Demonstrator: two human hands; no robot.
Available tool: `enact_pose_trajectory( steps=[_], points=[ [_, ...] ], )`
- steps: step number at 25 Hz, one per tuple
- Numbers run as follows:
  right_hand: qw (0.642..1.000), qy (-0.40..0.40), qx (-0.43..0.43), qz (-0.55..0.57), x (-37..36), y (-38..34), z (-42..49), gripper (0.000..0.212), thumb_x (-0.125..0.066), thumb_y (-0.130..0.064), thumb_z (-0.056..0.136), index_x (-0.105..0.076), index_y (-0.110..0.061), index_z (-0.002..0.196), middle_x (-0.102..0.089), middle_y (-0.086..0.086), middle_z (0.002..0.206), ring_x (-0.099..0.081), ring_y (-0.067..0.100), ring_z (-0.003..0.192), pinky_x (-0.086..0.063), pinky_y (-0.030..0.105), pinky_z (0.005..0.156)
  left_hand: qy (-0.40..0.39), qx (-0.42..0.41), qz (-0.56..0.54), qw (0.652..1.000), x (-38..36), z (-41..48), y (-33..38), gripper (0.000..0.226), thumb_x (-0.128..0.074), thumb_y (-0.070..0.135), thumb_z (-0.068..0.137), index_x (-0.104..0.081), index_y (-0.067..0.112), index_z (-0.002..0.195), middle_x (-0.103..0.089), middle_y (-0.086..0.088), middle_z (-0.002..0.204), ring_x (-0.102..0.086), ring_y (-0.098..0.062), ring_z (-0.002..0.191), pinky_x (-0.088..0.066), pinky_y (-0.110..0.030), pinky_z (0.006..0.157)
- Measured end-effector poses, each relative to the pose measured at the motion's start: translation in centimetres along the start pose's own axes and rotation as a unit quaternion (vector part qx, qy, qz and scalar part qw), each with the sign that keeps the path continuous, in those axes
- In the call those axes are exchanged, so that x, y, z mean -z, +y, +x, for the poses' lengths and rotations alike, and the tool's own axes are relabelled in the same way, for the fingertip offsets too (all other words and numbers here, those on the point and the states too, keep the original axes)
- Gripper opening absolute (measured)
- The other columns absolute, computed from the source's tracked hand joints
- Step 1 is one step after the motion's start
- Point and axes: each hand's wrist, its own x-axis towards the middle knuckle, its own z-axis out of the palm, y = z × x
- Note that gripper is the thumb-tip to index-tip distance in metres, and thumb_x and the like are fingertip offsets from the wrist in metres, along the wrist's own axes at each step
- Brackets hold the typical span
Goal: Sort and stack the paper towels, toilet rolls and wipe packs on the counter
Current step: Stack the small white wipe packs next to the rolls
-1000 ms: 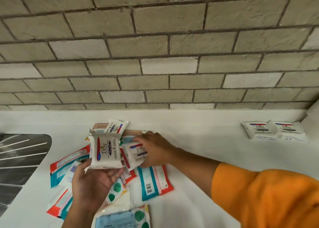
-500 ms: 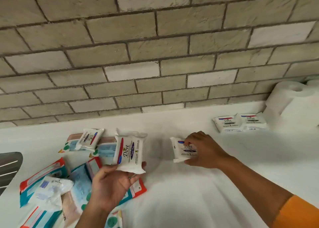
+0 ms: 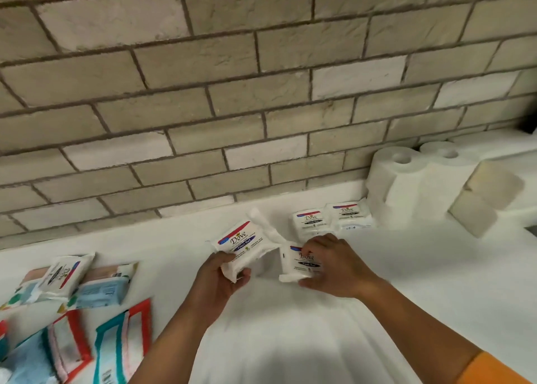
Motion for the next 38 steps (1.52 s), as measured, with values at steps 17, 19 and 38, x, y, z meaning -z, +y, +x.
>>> enact_pose_trajectory(
  steps=[17, 19, 38],
  points=[
    [0.995, -0.013, -0.094, 0.044, 7.7, 15.4, 6.4, 0.060, -0.082, -0.048, 0.073, -0.053, -0.034, 0.123, -0.053, -0.009, 0.111, -0.052, 0.017, 0.106, -0.049, 0.032, 0.085, 0.133, 0.065, 0.146, 0.978, -13.5, 14.7, -5.7, 0.027, -0.068, 0.016, 0.084, -0.069, 0.008, 0.110, -0.073, -0.018, 0.096, -0.063, -0.024, 0.073, -0.053, -0.028, 0.058],
    [0.996, -0.018, -0.088, 0.028, 7.3, 15.8, 6.8, 0.062, -0.082, -0.047, 0.075, -0.052, -0.032, 0.126, -0.055, -0.007, 0.115, -0.051, 0.019, 0.112, -0.049, 0.033, 0.089, 0.136, 0.034, 0.135, 0.981, -13.6, 15.9, -6.3, 0.027, -0.068, 0.012, 0.087, -0.069, 0.004, 0.112, -0.073, -0.018, 0.106, -0.066, -0.026, 0.084, -0.057, -0.029, 0.062],
    [0.993, -0.029, -0.085, -0.078, 3.1, 16.9, 8.3, 0.060, -0.055, -0.037, 0.100, -0.032, -0.028, 0.155, -0.024, 0.003, 0.167, -0.019, 0.028, 0.154, -0.016, 0.042, 0.127, 0.166, -0.085, 0.529, 0.828, -15.3, 16.7, -8.8, 0.061, -0.079, 0.028, 0.083, -0.050, 0.009, 0.134, -0.056, -0.011, 0.130, -0.058, -0.026, 0.118, -0.051, -0.032, 0.095]
  ],
)
